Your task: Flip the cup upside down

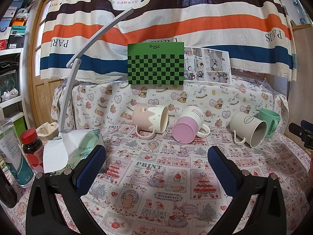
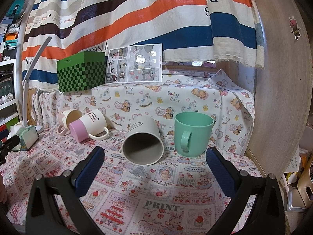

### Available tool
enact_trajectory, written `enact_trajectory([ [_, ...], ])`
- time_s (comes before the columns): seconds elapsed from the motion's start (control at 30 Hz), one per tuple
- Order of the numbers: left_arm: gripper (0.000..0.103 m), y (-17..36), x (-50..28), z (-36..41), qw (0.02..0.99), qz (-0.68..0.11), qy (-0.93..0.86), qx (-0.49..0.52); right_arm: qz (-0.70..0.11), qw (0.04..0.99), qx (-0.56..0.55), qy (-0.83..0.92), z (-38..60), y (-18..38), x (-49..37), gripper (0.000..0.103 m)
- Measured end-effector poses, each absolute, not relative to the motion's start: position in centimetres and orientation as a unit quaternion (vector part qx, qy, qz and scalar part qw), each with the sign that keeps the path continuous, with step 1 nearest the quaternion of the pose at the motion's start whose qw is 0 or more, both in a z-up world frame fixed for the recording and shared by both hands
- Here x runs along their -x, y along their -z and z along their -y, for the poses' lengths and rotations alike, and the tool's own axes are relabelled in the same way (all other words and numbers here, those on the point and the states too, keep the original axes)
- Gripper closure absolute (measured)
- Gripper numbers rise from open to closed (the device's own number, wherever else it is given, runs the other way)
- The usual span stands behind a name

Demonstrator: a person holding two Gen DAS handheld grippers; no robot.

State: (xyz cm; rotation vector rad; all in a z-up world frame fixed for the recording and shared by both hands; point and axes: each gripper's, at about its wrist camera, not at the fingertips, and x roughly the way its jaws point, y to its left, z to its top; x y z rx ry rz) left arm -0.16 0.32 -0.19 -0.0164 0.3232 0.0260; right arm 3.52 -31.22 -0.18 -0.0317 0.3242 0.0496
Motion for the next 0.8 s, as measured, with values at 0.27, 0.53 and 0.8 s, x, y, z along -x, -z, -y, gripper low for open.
enact_trajectory([
  [0.27, 0.000, 0.2, 0.2, -0.3, 0.987, -0.161, -0.013, 0.008, -0.160, 0.986, 0.020, -0.027, 31.0, 0.3, -3.4, 0.000],
  [0.53, 0.000, 0.2, 0.2, -0.3, 0.987, -0.161, -0.013, 0.008, -0.155, 0.987, 0.019, -0.034, 30.9, 0.0, -3.1, 0.000],
  [0.8, 0.000, 0.1, 0.0, -0.2, 0.987, -0.162, -0.009, 0.007, -0.162, 0.985, 0.039, -0.042, 30.0, -0.2, -3.5, 0.000],
])
